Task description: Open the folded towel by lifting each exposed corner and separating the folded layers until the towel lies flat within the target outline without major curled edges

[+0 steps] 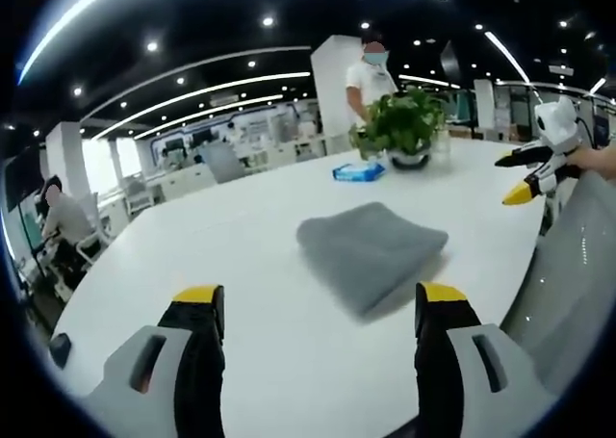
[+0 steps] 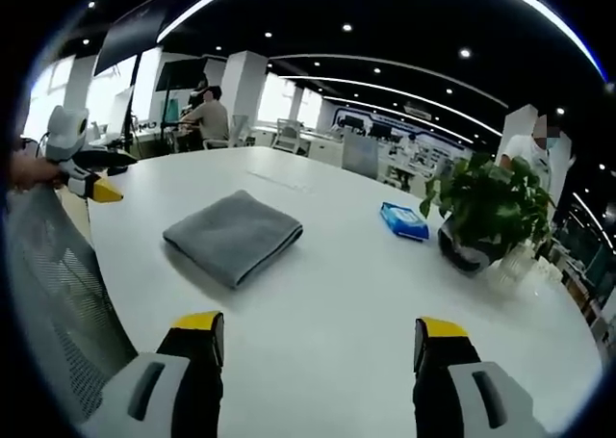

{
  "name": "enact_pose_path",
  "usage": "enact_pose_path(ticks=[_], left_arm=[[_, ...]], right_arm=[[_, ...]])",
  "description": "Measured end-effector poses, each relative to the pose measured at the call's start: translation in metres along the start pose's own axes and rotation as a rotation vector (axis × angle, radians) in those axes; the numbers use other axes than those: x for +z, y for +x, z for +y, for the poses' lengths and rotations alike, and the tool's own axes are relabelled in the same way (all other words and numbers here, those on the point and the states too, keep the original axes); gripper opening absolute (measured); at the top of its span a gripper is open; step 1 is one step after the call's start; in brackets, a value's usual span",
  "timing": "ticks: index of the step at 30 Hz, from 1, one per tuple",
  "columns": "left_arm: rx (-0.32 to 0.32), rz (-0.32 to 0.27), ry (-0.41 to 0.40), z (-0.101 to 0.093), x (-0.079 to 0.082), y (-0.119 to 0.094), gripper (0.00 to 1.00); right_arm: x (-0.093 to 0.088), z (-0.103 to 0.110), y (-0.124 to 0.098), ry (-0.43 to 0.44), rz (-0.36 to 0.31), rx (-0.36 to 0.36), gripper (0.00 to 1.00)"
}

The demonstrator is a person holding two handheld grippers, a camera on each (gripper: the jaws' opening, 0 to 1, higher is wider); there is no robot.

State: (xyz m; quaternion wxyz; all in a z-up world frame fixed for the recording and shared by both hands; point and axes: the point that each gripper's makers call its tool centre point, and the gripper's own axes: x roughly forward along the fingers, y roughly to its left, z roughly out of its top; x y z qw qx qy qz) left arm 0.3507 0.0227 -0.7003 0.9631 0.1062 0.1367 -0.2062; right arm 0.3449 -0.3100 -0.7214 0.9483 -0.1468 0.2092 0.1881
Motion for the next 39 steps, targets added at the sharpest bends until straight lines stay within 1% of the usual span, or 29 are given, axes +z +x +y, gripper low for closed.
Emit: enact_pose_path(ticks=[6,8,9,10,11,13,14,15,16,17,19,20,21,22,23,26,27,28,29,30,32,33,34,37,39], left_arm=[[0.005,0.007,-0.013,0.002,-0.002,0.001,0.81],[0.005,0.02,-0.017,0.003,-0.004,0.002,0.81],[0.006,0.036,-0.021,0.003,-0.007,0.003,0.81],[0.01,0.047,-0.031,0.004,-0.009,0.003,0.81],[0.029,0.055,-0.045,0.008,-0.009,0.002,0.8],[0.05,0.035,-0.055,0.015,-0.005,0.001,0.78],[0.063,0.035,-0.076,0.018,-0.005,0.001,0.78],[0.069,0.043,-0.092,0.02,-0.006,0.0,0.78],[0.073,0.06,-0.098,0.021,-0.007,0.0,0.77],[0.081,0.067,-0.091,0.023,-0.007,0.0,0.74],[0.08,0.092,-0.056,0.021,-0.005,-0.002,0.69],[0.068,0.101,-0.006,0.019,-0.001,-0.002,0.67],[0.052,0.101,0.01,0.015,0.003,-0.001,0.67],[0.025,0.086,0.027,0.009,0.012,0.001,0.68],[0.001,0.074,0.041,0.004,0.019,0.004,0.69],[-0.057,0.036,0.103,-0.012,0.043,0.017,0.68],[-0.085,0.024,0.124,-0.021,0.049,0.025,0.68],[-0.104,0.027,0.138,-0.026,0.051,0.031,0.68],[-0.14,0.047,0.16,-0.036,0.05,0.039,0.69],[-0.154,0.051,0.184,-0.041,0.051,0.045,0.69],[-0.191,0.066,0.229,-0.053,0.049,0.053,0.68],[-0.217,0.076,0.259,-0.061,0.047,0.059,0.68],[-0.236,0.087,0.273,-0.068,0.045,0.063,0.68],[-0.316,0.119,0.3,-0.094,0.032,0.076,0.64],[-0.336,0.134,0.324,-0.102,0.023,0.084,0.61]], right_arm=[[-0.001,0.006,0.003,-0.023,0.013,0.023,0.82],[-0.01,0.003,0.003,-0.05,0.075,-0.001,0.82],[-0.013,0.001,0.003,-0.087,0.101,-0.014,0.82],[-0.013,0.001,0.003,-0.114,0.108,-0.02,0.82],[-0.012,0.001,0.003,-0.129,0.108,-0.026,0.81],[-0.003,0.003,0.001,-0.122,0.076,-0.03,0.78],[0.005,0.003,0.0,-0.086,0.042,-0.03,0.76],[0.009,0.004,-0.001,-0.051,0.025,-0.027,0.74],[0.012,0.003,-0.003,-0.033,0.018,-0.028,0.72],[0.013,0.001,-0.004,-0.043,0.023,-0.033,0.71],[0.012,-0.001,-0.004,-0.042,0.037,-0.04,0.71],[0.012,-0.001,-0.004,-0.032,0.048,-0.037,0.71],[0.017,0.0,-0.005,0.008,0.04,-0.019,0.71],[0.027,0.002,-0.005,0.031,0.019,0.005,0.71],[0.032,0.003,-0.004,0.04,0.011,0.021,0.71],[0.052,0.001,0.003,0.029,-0.01,0.042,0.71],[0.061,0.003,0.007,0.036,-0.028,0.061,0.71],[0.066,0.003,0.01,0.036,-0.034,0.066,0.71],[0.07,0.004,0.014,0.033,-0.036,0.067,0.71],[0.075,0.006,0.019,0.018,-0.038,0.077,0.69],[0.083,0.011,0.025,-0.013,-0.04,0.091,0.64],[0.085,0.014,0.027,-0.023,-0.038,0.098,0.61],[0.087,0.018,0.031,-0.032,-0.037,0.114,0.58],[0.086,0.028,0.042,-0.045,-0.018,0.151,0.54],[0.083,0.033,0.05,-0.052,-0.008,0.171,0.51]])
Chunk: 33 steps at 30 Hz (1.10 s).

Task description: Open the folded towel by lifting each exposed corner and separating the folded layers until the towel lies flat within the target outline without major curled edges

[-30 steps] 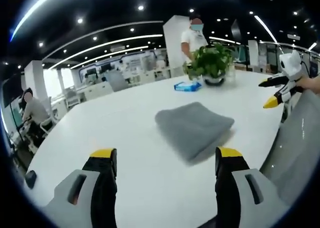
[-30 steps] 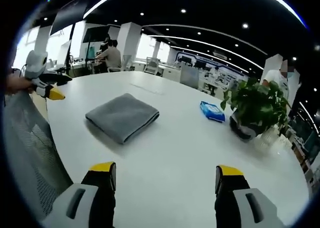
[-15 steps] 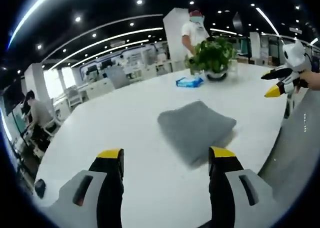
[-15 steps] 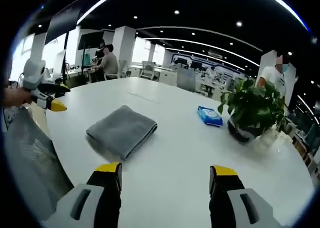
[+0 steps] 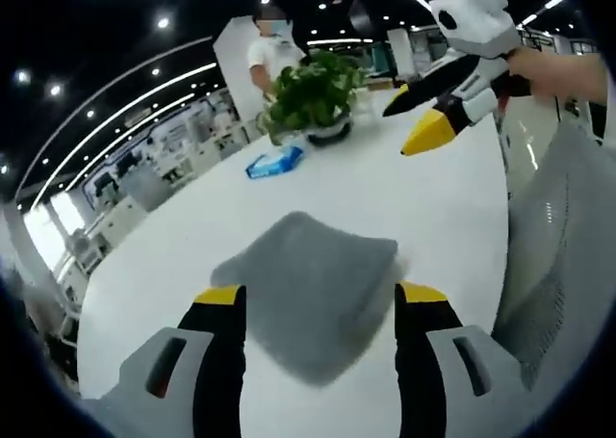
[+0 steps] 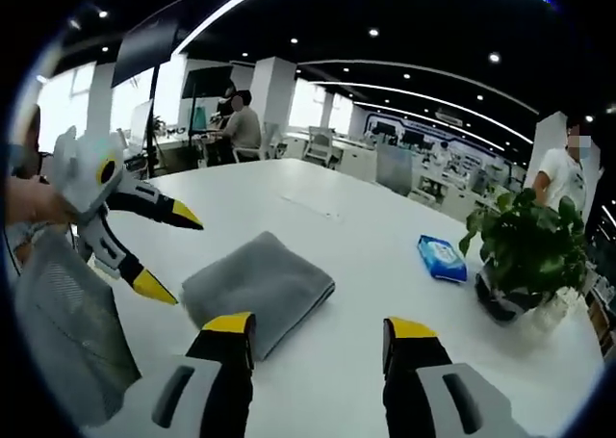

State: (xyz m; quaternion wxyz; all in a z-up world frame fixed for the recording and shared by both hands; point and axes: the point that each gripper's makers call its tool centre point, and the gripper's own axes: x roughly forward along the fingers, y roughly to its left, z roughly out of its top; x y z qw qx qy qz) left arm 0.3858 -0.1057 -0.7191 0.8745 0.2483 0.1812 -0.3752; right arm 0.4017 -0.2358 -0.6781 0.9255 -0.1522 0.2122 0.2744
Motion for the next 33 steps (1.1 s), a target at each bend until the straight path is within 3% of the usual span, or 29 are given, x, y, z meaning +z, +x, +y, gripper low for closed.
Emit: enact_pose_path(ticks=[3,8,12,18,20,21,22,26,28,30,33], left_arm=[[-0.033,0.061,0.04,-0.011,-0.013,0.022,0.55],[-0.076,0.086,0.112,-0.025,-0.017,0.051,0.49],[-0.106,0.092,0.219,-0.038,-0.015,0.065,0.43],[-0.122,0.105,0.276,-0.055,-0.018,0.082,0.37],[-0.121,0.137,0.319,-0.059,-0.026,0.087,0.35],[-0.127,0.084,0.37,-0.059,-0.019,0.096,0.27],[-0.087,0.128,0.291,-0.05,-0.024,0.095,0.27],[-0.071,0.13,0.294,-0.049,-0.026,0.092,0.23],[-0.056,0.121,0.259,-0.048,-0.025,0.09,0.2],[-0.047,0.109,0.188,-0.047,-0.025,0.089,0.15],[-0.042,0.079,-0.007,-0.043,-0.018,0.085,0.08]], right_arm=[[-0.008,0.005,0.015,0.019,0.02,0.026,0.47],[-0.031,0.013,0.037,0.093,0.08,0.057,0.42],[-0.042,0.013,0.044,0.121,0.099,0.055,0.35],[-0.062,0.018,0.051,0.155,0.139,0.064,0.3],[-0.068,0.021,0.052,0.128,0.145,0.067,0.29],[-0.067,0.021,0.052,0.17,0.125,0.071,0.27],[-0.065,0.02,0.052,0.172,0.116,0.068,0.27],[-0.061,0.019,0.053,0.185,0.098,0.063,0.26],[-0.062,0.019,0.052,0.196,0.101,0.063,0.25],[-0.062,0.018,0.052,0.205,0.098,0.061,0.24],[-0.056,0.017,0.05,0.276,0.063,0.07,0.24]])
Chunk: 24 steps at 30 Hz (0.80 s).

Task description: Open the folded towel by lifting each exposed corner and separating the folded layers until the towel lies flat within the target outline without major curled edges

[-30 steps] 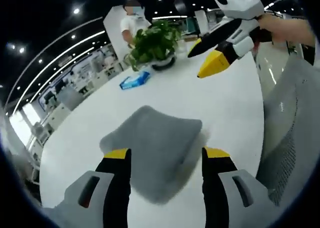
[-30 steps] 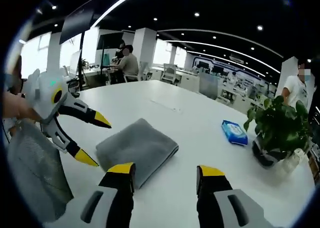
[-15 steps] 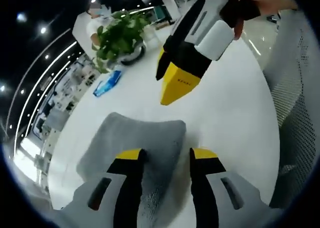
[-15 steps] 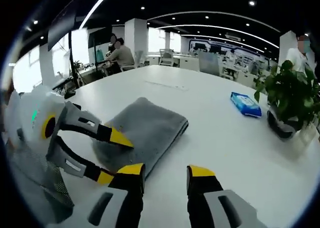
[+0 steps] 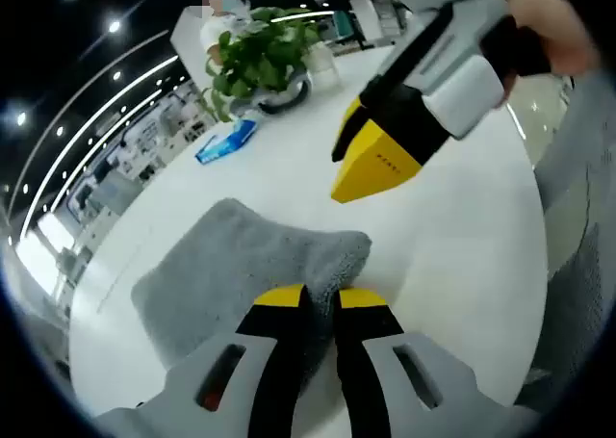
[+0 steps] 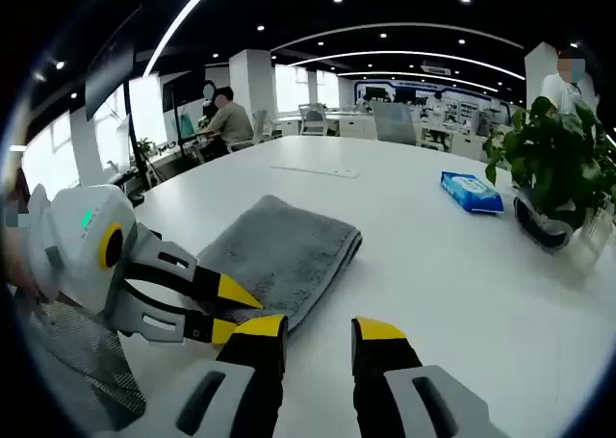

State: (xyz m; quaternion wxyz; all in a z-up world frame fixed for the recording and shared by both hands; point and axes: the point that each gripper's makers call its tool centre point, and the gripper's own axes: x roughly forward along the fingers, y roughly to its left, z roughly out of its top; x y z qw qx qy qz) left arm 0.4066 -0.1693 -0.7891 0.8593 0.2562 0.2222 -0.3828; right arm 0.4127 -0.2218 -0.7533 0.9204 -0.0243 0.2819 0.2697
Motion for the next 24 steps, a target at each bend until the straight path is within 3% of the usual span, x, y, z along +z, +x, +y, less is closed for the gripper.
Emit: enact_pose_path(ticks=[3,4,8,12,15,16,20,24], left_arm=[[-0.051,-0.051,-0.287,0.001,0.005,-0.005,0.06],[-0.066,-0.067,-0.336,0.003,0.007,-0.008,0.06],[-0.058,-0.08,-0.305,0.003,0.009,-0.015,0.06],[-0.086,-0.102,-0.398,-0.004,0.013,-0.021,0.06],[-0.111,-0.12,-0.403,-0.013,0.02,-0.028,0.05],[-0.123,-0.134,-0.398,-0.018,0.024,-0.031,0.05],[-0.152,-0.151,-0.408,-0.029,0.03,-0.037,0.05],[-0.186,-0.175,-0.386,-0.04,0.035,-0.046,0.05]], right_arm=[[0.009,0.0,-0.002,0.071,-0.05,0.015,0.24],[0.012,-0.001,-0.003,0.102,-0.07,0.019,0.24],[0.015,-0.004,-0.004,0.226,-0.101,0.036,0.27],[0.014,-0.001,-0.004,0.412,-0.108,0.09,0.33],[0.009,0.014,-0.004,0.601,-0.066,0.193,0.24],[0.006,0.016,-0.003,0.628,-0.053,0.202,0.23],[-0.012,0.022,0.004,0.672,0.031,0.201,0.36],[-0.015,0.027,0.005,0.708,0.053,0.226,0.35]])
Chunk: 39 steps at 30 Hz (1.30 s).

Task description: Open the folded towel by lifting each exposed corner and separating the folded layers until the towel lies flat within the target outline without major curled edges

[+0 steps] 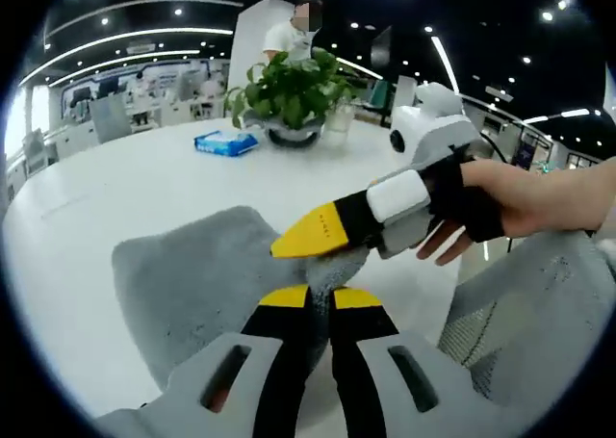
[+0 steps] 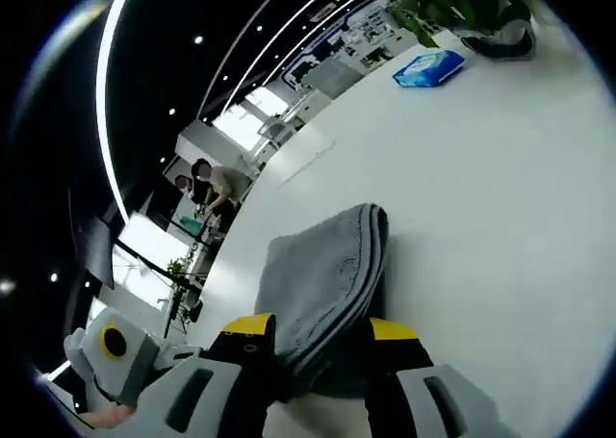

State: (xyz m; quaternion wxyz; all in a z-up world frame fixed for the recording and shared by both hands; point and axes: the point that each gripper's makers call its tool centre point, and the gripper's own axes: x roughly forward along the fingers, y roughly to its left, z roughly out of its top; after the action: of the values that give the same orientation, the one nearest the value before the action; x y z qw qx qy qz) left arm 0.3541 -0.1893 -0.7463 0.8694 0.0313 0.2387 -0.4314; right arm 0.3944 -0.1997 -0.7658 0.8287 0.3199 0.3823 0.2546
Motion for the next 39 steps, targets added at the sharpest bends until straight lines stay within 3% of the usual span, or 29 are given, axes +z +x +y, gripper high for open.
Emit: enact_pose_path(ticks=[5,8,11,12,15,17,20,24,26,28,29,35,39], left_arm=[[-0.036,0.009,0.055,-0.013,0.001,-0.006,0.05],[-0.067,0.017,0.157,-0.021,0.005,-0.008,0.05],[-0.109,0.054,0.162,-0.028,0.003,-0.007,0.07],[-0.16,0.073,0.134,-0.036,0.002,-0.008,0.07],[-0.156,0.031,0.04,-0.034,0.015,-0.013,0.09],[-0.114,-0.014,-0.017,-0.023,0.026,-0.017,0.1],[-0.048,-0.042,-0.089,-0.003,0.034,-0.022,0.11],[0.065,-0.102,-0.177,0.032,0.046,-0.029,0.29],[0.087,-0.105,-0.202,0.041,0.049,-0.031,0.29],[0.099,-0.094,-0.268,0.046,0.049,-0.031,0.28],[0.107,-0.083,-0.304,0.048,0.049,-0.03,0.27],[0.156,-0.102,-0.345,0.059,0.062,-0.023,0.28],[0.172,-0.09,-0.347,0.061,0.066,-0.018,0.3]], right_arm=[[-0.003,-0.004,-0.001,0.001,0.02,-0.014,0.21],[-0.003,-0.003,-0.002,-0.02,0.025,-0.011,0.11],[-0.006,-0.005,-0.003,-0.111,0.048,-0.033,0.07],[-0.005,-0.007,-0.003,-0.177,0.047,-0.062,0.06],[0.0,-0.005,-0.004,-0.317,0.037,-0.091,0.05],[0.001,-0.002,-0.004,-0.426,0.041,-0.116,0.05],[0.006,0.003,-0.003,-0.674,0.041,-0.172,0.05],[0.006,0.017,0.0,-0.959,0.037,-0.208,0.05],[0.007,0.023,0.001,-1.052,0.029,-0.217,0.04],[0.01,0.029,0.001,-1.184,0.019,-0.234,0.04],[0.01,0.03,0.001,-1.207,0.019,-0.238,0.04],[0.008,0.043,0.004,-1.566,0.033,-0.286,0.04],[0.002,0.051,0.007,-1.723,0.05,-0.292,0.04]])
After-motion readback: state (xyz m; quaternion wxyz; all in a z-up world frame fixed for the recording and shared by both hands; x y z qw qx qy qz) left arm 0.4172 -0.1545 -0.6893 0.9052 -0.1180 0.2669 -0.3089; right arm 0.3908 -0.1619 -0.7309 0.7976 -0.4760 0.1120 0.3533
